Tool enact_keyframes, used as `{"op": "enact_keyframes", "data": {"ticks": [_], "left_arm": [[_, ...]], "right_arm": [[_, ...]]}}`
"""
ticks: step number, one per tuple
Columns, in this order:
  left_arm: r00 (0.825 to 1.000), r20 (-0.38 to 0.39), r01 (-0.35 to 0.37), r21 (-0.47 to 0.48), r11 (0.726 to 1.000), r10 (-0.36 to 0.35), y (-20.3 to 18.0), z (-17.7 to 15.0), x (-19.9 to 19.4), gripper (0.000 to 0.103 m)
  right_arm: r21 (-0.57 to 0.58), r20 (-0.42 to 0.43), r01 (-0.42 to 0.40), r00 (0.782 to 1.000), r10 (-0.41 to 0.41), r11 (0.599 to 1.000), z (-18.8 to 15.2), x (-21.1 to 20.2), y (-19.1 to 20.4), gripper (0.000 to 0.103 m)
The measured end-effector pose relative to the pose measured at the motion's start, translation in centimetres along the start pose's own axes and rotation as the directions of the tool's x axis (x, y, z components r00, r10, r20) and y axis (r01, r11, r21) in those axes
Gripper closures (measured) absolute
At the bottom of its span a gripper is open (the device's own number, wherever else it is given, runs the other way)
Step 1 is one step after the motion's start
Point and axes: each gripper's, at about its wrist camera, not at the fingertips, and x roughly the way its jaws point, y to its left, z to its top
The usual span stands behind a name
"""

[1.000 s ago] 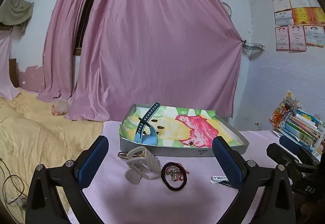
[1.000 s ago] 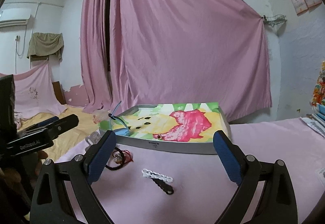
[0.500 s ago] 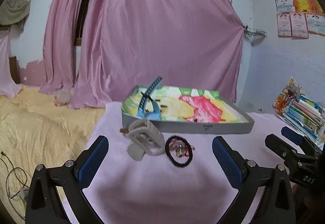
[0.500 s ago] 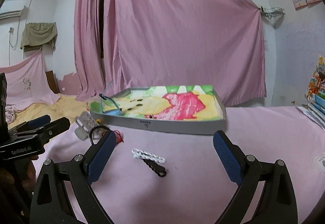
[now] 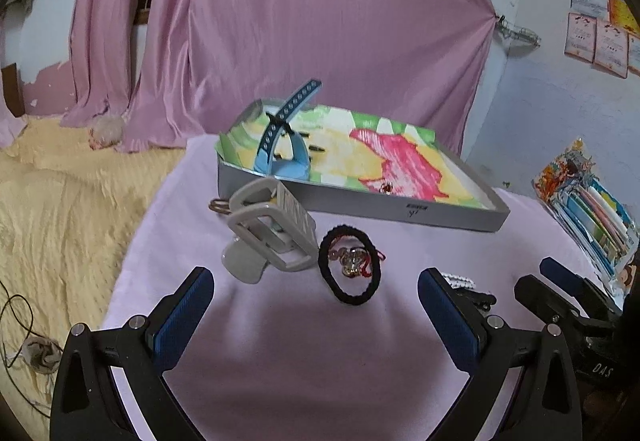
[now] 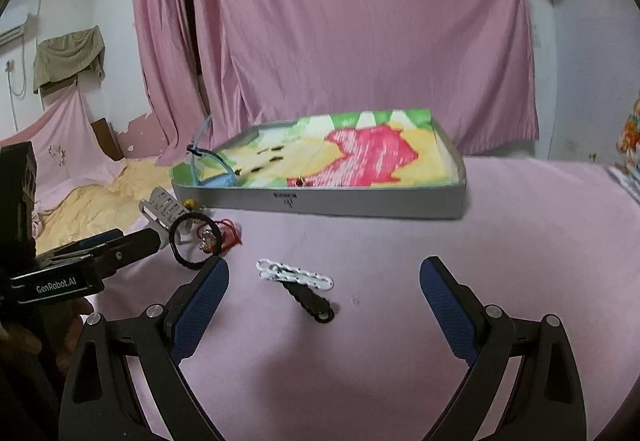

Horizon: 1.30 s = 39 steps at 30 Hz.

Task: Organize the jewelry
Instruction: 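Grasp the white-and-black hair clip with the right tool while the left grasps the black hair tie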

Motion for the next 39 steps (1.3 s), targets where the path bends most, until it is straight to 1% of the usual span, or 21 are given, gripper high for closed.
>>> {"op": "enact_keyframes", "data": {"ticks": [3,6,7,8,9,10,11,13,15,17,18,20,22,24,25,29,30,32,34,36,39], "left_arm": [[0.999,-0.030,0.015,-0.013,1.000,-0.015,0.1,0.1,0.6,0.001],[0.999,-0.038,0.035,-0.023,0.999,-0.036,0.2,0.2,0.7,0.001],[0.998,-0.041,0.042,-0.026,0.999,-0.043,0.2,0.2,0.8,0.005],[0.998,-0.048,0.050,-0.028,0.998,-0.051,0.2,0.3,1.0,0.011],[0.997,-0.058,0.055,-0.030,0.998,-0.057,0.2,0.3,1.2,0.014],[0.996,-0.069,0.062,-0.035,0.997,-0.064,0.2,0.3,1.4,0.021],[0.994,-0.081,0.073,-0.041,0.996,-0.076,0.2,0.3,1.6,0.027],[0.990,-0.099,0.092,-0.056,0.994,-0.097,0.2,0.3,2.0,0.033],[0.989,-0.108,0.099,-0.063,0.993,-0.105,0.2,0.4,2.3,0.037],[0.986,-0.116,0.108,-0.071,0.992,-0.116,0.2,0.4,2.7,0.043],[0.985,-0.122,0.110,-0.074,0.991,-0.118,0.2,0.5,2.9,0.044],[0.983,-0.132,0.115,-0.079,0.990,-0.125,0.0,0.6,3.3,0.051],[0.982,-0.139,0.120,-0.080,0.990,-0.130,0.0,0.7,3.5,0.056],[0.981,-0.144,0.122,-0.081,0.989,-0.133,0.0,0.7,3.7,0.061],[0.980,-0.148,0.122,-0.080,0.989,-0.133,0.0,0.7,3.7,0.065],[0.978,-0.159,0.126,-0.070,0.990,-0.136,-0.1,0.6,3.8,0.079],[0.978,-0.161,0.126,-0.067,0.990,-0.136,-0.1,0.6,3.8,0.081],[0.977,-0.161,0.129,-0.061,0.990,-0.138,-0.2,0.5,3.7,0.090],[0.977,-0.160,0.132,-0.051,0.990,-0.138,-0.4,0.4,3.5,0.093],[0.978,-0.154,0.135,-0.036,0.990,-0.139,-0.7,0.3,3.3,0.096],[0.980,-0.143,0.140,-0.018,0.990,-0.141,-1.0,0.2,2.8,0.098]], "right_arm": [[0.019,-0.045,-0.017,0.999,0.018,1.000,0.0,0.9,-0.3,0.009],[0.015,-0.086,-0.037,0.996,0.038,0.999,0.1,1.7,-0.1,0.009],[0.010,-0.090,-0.038,0.995,0.039,0.999,0.1,1.8,0.0,0.009],[0.005,-0.097,-0.040,0.995,0.040,0.999,0.1,1.9,0.1,0.009],[-0.001,-0.104,-0.040,0.994,0.040,0.999,0.1,2.0,0.3,0.010],[-0.003,-0.109,-0.042,0.993,0.041,0.999,0.1,2.1,0.3,0.013],[-0.005,-0.118,-0.044,0.992,0.044,0.999,0.1,2.3,0.4,0.021],[0.001,-0.137,-0.050,0.989,0.049,0.999,0.1,2.7,0.4,0.030],[0.017,-0.157,-0.058,0.986,0.060,0.998,0.1,3.0,0.2,0.033],[0.025,-0.173,-0.070,0.982,0.073,0.997,0.0,3.3,0.1,0.041],[0.027,-0.185,-0.074,0.980,0.078,0.997,0.0,3.5,0.2,0.043],[0.025,-0.199,-0.076,0.977,0.080,0.997,-0.1,3.8,0.3,0.054],[0.027,-0.220,-0.082,0.972,0.086,0.996,-0.2,4.2,0.3,0.060],[0.029,-0.237,-0.085,0.968,0.089,0.996,-0.2,4.5,0.3,0.062],[0.027,-0.238,-0.084,0.967,0.087,0.996,-0.2,4.5,0.4,0.063],[-0.008,-0.246,-0.073,0.967,0.069,0.997,-0.3,4.4,0.9,0.068],[-0.022,-0.249,-0.069,0.967,0.062,0.997,-0.3,4.3,1.2,0.068],[-0.041,-0.249,-0.062,0.967,0.050,0.997,-0.4,4.1,1.4,0.070],[-0.075,-0.244,-0.050,0.969,0.031,0.996,-0.7,3.9,1.9,0.070],[-0.101,-0.238,-0.035,0.971,0.010,0.994,-0.8,3.8,2.3,0.073],[-0.107,-0.233,-0.030,0.973,0.004,0.994,-0.8,3.5,2.3,0.082]]}}
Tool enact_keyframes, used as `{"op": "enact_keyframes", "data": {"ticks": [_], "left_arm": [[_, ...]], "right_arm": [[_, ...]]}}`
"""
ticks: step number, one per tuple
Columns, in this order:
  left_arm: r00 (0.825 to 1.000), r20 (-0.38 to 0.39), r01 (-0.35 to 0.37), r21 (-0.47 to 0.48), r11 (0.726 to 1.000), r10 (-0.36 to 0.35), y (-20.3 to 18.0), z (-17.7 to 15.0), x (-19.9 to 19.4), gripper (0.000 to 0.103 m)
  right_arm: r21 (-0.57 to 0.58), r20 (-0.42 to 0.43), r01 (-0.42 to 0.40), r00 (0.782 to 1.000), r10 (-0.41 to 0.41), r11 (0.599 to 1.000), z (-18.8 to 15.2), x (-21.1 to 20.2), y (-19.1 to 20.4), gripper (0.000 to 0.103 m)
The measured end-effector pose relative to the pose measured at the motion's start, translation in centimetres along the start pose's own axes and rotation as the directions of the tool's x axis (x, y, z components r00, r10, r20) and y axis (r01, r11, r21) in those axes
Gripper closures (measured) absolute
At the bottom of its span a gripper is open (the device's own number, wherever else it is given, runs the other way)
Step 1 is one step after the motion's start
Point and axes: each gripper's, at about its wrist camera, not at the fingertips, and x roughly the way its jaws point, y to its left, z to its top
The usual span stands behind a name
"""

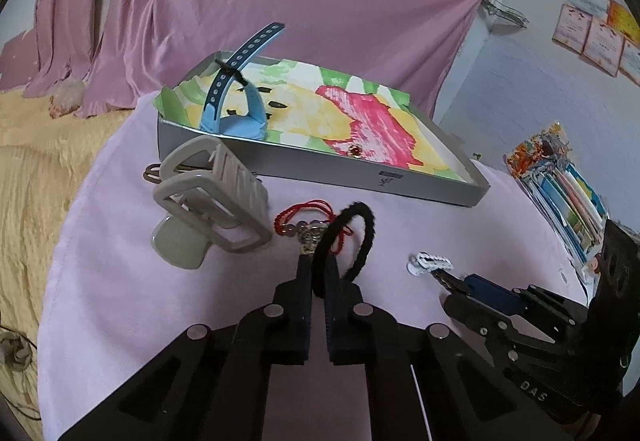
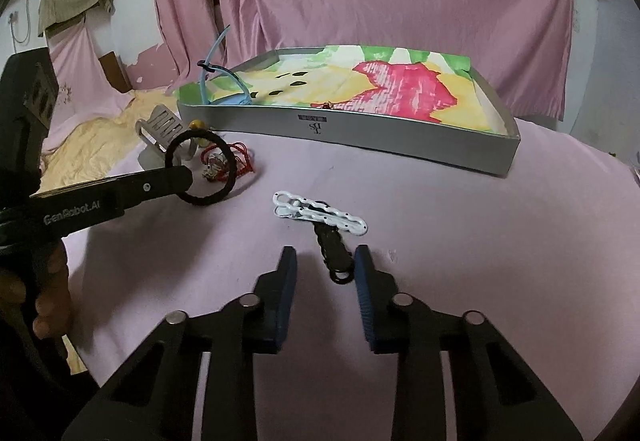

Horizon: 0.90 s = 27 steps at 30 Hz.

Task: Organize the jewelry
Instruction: 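Grasp the white-and-black hair clip with the right tool while the left grasps the black hair tie, then carry the clip into the tray and open the right tool while the left releases the hair tie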

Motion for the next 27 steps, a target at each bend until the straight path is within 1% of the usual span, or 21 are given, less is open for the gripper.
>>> {"op": "enact_keyframes", "data": {"ticks": [1,3,9,10,13,14,16,21,24,27], "left_arm": [[1.000,0.004,0.002,0.008,1.000,-0.002,-0.1,-0.1,-0.2,0.098],[1.000,0.013,-0.001,0.019,1.000,0.000,-0.4,-0.2,-0.4,0.098],[1.000,0.025,0.006,0.035,0.999,-0.007,-0.8,-0.8,-1.4,0.098],[1.000,0.029,0.002,0.038,0.999,-0.003,-0.9,-0.8,-1.6,0.098],[0.998,0.048,-0.041,0.024,0.999,0.040,-0.7,-0.7,-2.4,0.098],[0.998,0.052,-0.043,0.017,0.999,0.042,-0.6,-0.6,-2.6,0.098],[0.997,0.061,-0.051,0.003,0.999,0.050,-0.3,-0.4,-3.1,0.098],[0.993,0.106,-0.058,0.001,0.998,0.057,-0.4,0.4,-4.3,0.098],[0.988,0.141,-0.055,0.001,0.998,0.054,-0.8,1.5,-4.9,0.098],[0.985,0.167,-0.055,0.005,0.998,0.054,-1.2,2.6,-4.8,0.098]], "right_arm": [[0.009,0.003,-0.004,1.000,0.004,1.000,0.0,-0.1,-0.1,0.087],[0.016,0.007,-0.006,1.000,0.006,1.000,-0.1,-0.1,-0.3,0.092],[0.048,0.011,-0.087,0.996,0.087,0.995,-0.7,-0.6,-0.2,0.092],[0.057,0.008,-0.118,0.993,0.118,0.991,-0.8,-0.7,-0.1,0.092],[0.076,0.005,-0.191,0.982,0.191,0.979,-0.9,-0.8,0.2,0.092],[0.078,0.010,-0.214,0.977,0.214,0.974,-1.0,-0.9,0.4,0.092],[0.073,0.025,-0.241,0.970,0.240,0.968,-1.0,-1.3,0.7,0.092],[0.041,0.078,-0.267,0.962,0.263,0.963,-0.4,-2.7,1.2,0.092],[0.022,0.114,-0.260,0.960,0.256,0.965,0.4,-3.4,1.1,0.092],[0.016,0.150,-0.235,0.961,0.230,0.972,1.7,-3.7,0.4,0.092]]}}
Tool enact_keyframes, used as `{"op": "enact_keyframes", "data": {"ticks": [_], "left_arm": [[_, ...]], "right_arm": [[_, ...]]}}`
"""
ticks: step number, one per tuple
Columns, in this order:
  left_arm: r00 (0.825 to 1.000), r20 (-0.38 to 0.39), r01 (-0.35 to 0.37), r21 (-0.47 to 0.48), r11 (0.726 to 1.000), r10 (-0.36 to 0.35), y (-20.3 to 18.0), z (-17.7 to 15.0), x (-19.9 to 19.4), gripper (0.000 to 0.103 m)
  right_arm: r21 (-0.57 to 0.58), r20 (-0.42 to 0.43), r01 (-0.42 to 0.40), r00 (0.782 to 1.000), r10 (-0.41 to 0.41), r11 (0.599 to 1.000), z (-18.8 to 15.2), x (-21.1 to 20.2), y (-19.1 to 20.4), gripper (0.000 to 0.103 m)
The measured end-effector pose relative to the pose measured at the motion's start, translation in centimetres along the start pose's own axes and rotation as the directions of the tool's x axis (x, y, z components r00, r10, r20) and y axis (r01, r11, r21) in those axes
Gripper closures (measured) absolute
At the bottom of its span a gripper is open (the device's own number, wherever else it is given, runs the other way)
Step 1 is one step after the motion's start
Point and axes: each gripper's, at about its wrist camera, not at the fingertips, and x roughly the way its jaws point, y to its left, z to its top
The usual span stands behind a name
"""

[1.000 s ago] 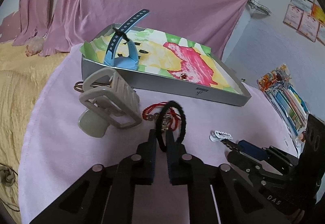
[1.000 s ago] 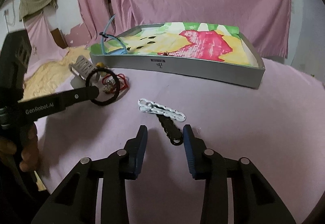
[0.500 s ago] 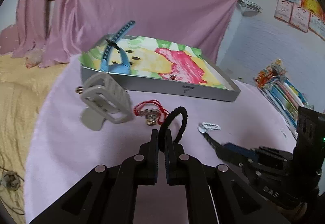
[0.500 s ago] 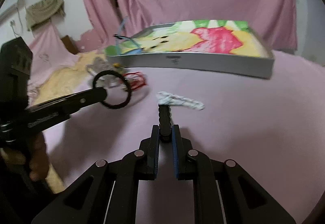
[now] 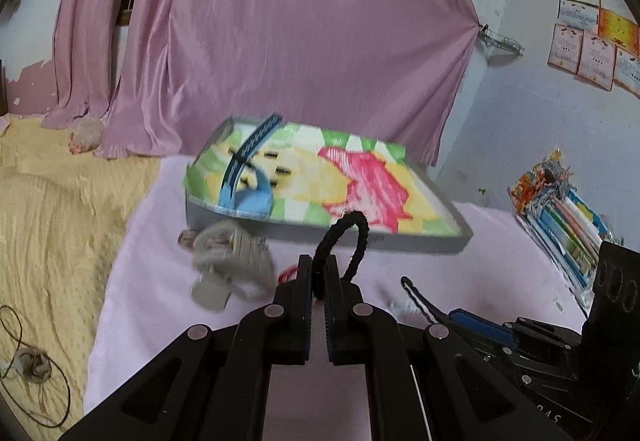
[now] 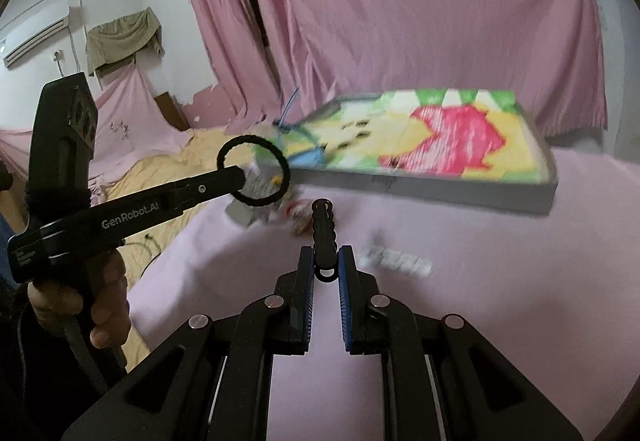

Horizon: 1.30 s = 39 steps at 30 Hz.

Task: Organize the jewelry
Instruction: 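Carry the clip into the tray and open the right tool while the left releases the hair tie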

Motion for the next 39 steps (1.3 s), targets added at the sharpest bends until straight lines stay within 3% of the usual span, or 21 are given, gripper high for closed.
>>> {"op": "enact_keyframes", "data": {"ticks": [8,17,28,39], "left_arm": [[1.000,0.021,-0.009,-0.009,1.000,0.009,-1.1,3.9,4.0,0.098],[0.996,-0.079,-0.038,-0.036,0.999,0.035,-0.9,5.5,9.5,0.098],[0.982,-0.181,-0.063,-0.023,0.998,0.058,-0.8,4.9,12.4,0.098],[0.975,-0.217,-0.047,-0.031,0.998,0.039,-0.7,4.6,13.1,0.098]], "right_arm": [[0.010,0.071,0.114,0.991,-0.115,0.993,5.0,1.7,-3.4,0.092],[0.017,0.003,0.187,0.982,-0.187,0.982,8.2,6.1,-5.9,0.092],[0.027,-0.124,0.204,0.972,-0.199,0.979,8.5,10.8,-7.6,0.092],[0.036,-0.181,0.200,0.965,-0.190,0.979,8.0,12.4,-7.9,0.092]]}}
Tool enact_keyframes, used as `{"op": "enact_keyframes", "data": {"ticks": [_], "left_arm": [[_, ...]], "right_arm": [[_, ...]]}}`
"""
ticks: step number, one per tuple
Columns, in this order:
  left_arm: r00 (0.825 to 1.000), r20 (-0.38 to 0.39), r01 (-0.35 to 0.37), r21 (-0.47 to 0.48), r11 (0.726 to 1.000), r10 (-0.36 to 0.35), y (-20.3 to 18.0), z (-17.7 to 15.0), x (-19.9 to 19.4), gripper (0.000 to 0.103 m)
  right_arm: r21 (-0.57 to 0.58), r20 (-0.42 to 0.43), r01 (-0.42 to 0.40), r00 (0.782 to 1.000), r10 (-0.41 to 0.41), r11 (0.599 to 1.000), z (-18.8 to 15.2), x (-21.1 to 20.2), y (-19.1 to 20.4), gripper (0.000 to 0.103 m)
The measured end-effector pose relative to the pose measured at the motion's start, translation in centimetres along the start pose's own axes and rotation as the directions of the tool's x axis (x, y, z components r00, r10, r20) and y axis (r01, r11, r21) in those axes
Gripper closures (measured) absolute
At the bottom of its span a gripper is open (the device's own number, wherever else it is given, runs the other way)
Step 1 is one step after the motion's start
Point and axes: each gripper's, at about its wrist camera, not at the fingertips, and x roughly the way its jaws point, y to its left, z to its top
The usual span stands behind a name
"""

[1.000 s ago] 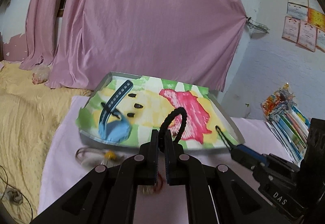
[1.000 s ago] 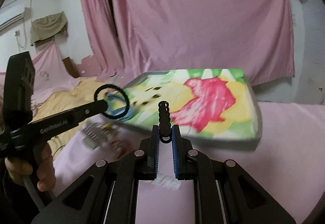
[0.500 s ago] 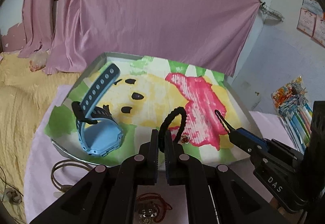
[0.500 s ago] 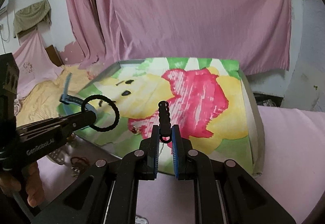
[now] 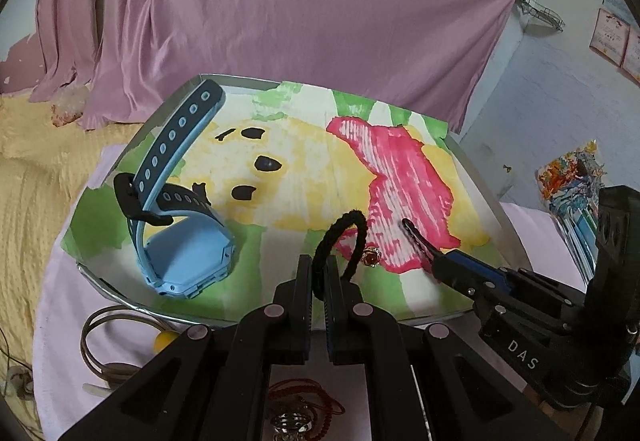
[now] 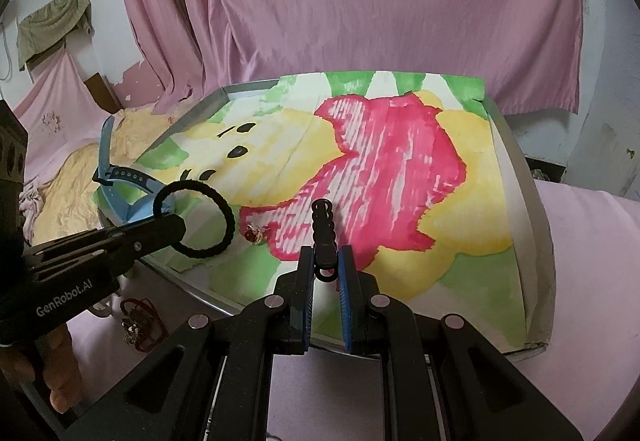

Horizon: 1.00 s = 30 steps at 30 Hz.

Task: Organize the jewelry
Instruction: 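Carry the clip into the tray and open the right tool while the left releases the hair tie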

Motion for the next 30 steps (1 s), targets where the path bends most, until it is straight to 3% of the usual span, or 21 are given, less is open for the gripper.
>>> {"op": "enact_keyframes", "data": {"ticks": [6,12,16,19,24,26,29,30], "left_arm": [[1.000,-0.008,-0.018,0.004,1.000,0.018,0.0,-0.1,0.0,0.098],[0.999,0.005,-0.033,0.009,0.999,0.033,-0.1,-0.3,-0.3,0.094],[0.999,0.022,-0.029,0.014,0.999,0.029,-0.2,-0.5,-1.0,0.081],[0.999,0.045,-0.022,0.016,1.000,0.021,-0.3,-0.7,-1.6,0.068],[0.993,0.119,-0.005,0.016,1.000,0.003,-0.6,-1.1,-3.3,0.047],[0.987,0.160,0.011,0.011,1.000,-0.013,-0.6,-1.3,-4.2,0.039],[0.977,0.212,0.030,-0.014,0.999,-0.027,-0.3,-1.5,-5.5,0.020],[0.972,0.234,0.032,-0.020,0.999,-0.026,-0.1,-1.6,-5.9,0.018]], "right_arm": [[0.016,-0.002,0.012,1.000,-0.012,1.000,0.0,0.1,-0.4,0.088],[0.031,0.054,0.031,0.998,-0.032,0.999,-0.5,-1.2,-0.7,0.068],[0.057,0.114,0.043,0.992,-0.049,0.997,-0.9,-2.7,-1.1,0.067],[0.080,0.176,0.044,0.983,-0.058,0.996,-1.2,-4.1,-1.5,0.056],[0.095,0.264,0.057,0.961,-0.081,0.994,-1.8,-6.2,-1.7,0.051],[0.104,0.296,0.050,0.952,-0.079,0.993,-2.0,-6.9,-1.8,0.035],[0.108,0.339,0.038,0.938,-0.073,0.993,-2.5,-7.9,-1.9,0.026],[0.103,0.357,0.040,0.931,-0.075,0.994,-2.6,-8.4,-1.8,0.025]]}}
